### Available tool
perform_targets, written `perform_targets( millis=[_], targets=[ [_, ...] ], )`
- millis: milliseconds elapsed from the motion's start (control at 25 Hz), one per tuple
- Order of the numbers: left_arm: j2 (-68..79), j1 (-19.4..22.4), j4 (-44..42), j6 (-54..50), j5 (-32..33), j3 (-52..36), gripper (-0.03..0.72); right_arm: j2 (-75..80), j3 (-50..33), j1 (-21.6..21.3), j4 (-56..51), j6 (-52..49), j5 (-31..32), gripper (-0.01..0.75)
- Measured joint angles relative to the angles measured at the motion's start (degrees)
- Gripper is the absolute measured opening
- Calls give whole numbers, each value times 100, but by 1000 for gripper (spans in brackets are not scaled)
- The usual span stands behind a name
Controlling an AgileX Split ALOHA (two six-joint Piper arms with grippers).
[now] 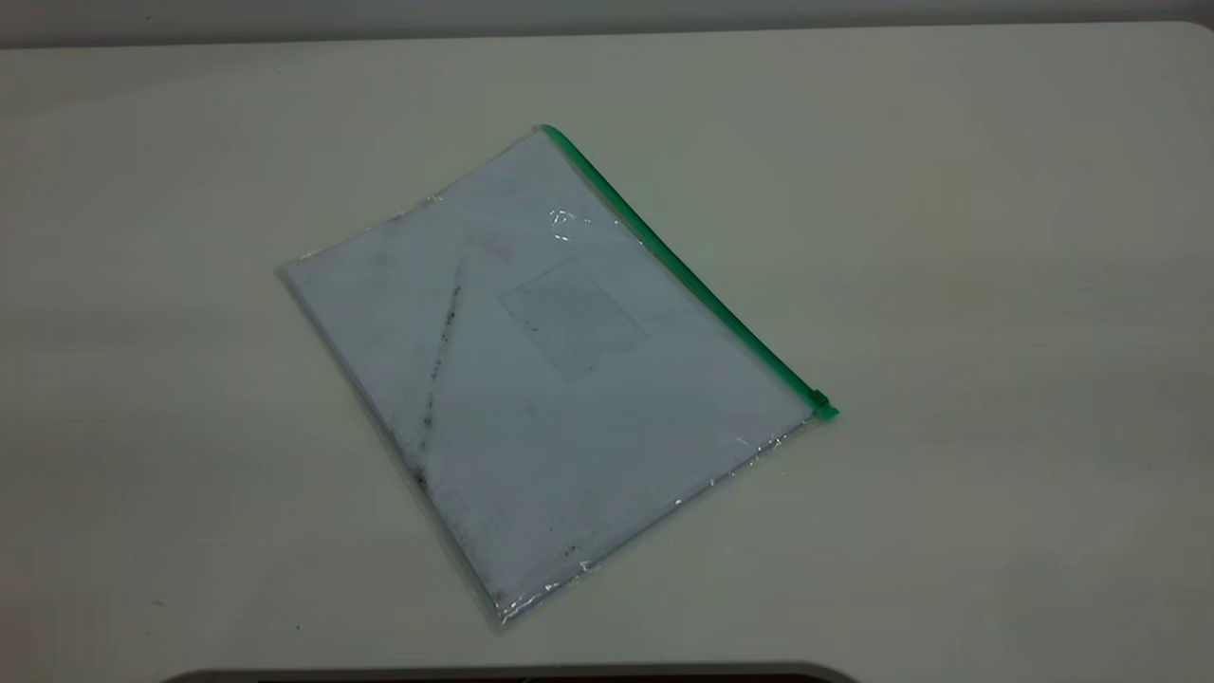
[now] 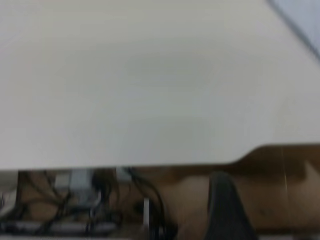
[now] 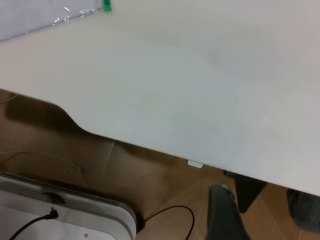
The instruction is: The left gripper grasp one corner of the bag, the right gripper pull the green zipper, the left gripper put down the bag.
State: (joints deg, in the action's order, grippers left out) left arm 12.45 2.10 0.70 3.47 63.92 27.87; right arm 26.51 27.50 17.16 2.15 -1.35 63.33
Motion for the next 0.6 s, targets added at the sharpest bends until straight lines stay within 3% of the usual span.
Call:
perform_targets(
  millis=[240,480,600],
  targets=[
    [-834,0,0,-7,24,0,515,-35,0,-27,0,0,0,486],
    [-1315,0,0,-13,54,0,515,-614,0,-1373,-69,4,0,486],
    [-1352,0,0,-13,71,0,515,-1193,0,-1708,-63,4,18,486]
  ],
)
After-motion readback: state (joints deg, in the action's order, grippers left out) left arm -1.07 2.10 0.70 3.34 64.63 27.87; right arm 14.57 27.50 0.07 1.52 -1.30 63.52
